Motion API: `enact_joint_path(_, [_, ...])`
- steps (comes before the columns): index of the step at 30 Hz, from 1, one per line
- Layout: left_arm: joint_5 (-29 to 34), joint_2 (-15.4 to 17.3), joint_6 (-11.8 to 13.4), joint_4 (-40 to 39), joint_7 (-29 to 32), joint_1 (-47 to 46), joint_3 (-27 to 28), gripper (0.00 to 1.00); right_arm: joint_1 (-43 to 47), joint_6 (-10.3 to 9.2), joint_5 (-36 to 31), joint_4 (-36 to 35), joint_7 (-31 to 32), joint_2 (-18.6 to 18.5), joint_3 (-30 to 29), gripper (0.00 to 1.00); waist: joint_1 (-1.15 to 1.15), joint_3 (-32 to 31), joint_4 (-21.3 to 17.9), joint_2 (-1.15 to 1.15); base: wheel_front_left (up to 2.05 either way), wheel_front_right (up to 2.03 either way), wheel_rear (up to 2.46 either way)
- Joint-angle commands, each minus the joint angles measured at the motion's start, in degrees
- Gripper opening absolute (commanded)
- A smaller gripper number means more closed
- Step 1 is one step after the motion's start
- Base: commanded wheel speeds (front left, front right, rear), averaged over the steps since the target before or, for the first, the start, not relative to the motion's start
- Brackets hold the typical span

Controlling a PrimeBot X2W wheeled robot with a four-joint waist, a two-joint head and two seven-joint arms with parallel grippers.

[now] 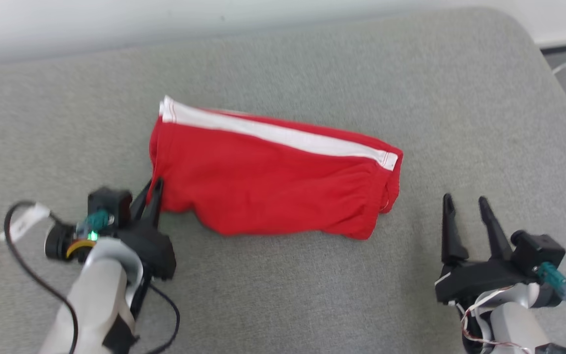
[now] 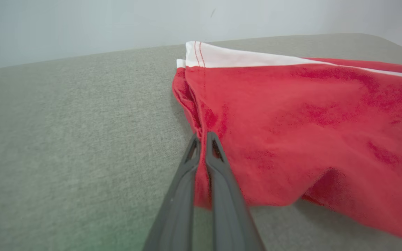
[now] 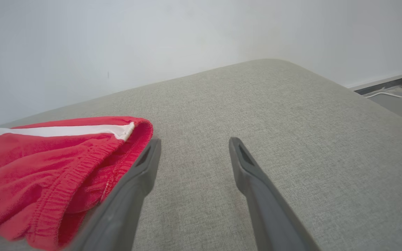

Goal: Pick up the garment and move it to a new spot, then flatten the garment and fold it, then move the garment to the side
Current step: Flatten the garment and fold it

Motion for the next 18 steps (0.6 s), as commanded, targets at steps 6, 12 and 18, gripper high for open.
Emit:
enact_joint_path(6, [-2.22,-1.11,2.93,-6.61,-0.03,9.13,3.89,0.00,2.72,-0.06,0.58,1.48,-0.04,0.37,1.46,1.00,0.00,-6.56,3.68,0.00,0.00,0.00,0.00])
enact_joint_path(12, [-3.06,-2.25,4.41,-11.57,-0.03,16.11,5.57,0.00,4.31,-0.06,0.63,2.55,-0.04,-0.66,2.28,1.00,0.00,-9.36,6.72,0.00,0.00,0.00,0.00])
enact_joint_path(18, [-3.69,-2.68,5.26,-14.58,-0.04,20.98,5.46,0.00,5.18,-0.06,0.73,2.84,-0.05,-1.38,2.98,1.00,0.00,-9.95,9.42,0.00,0.00,0.00,0.00])
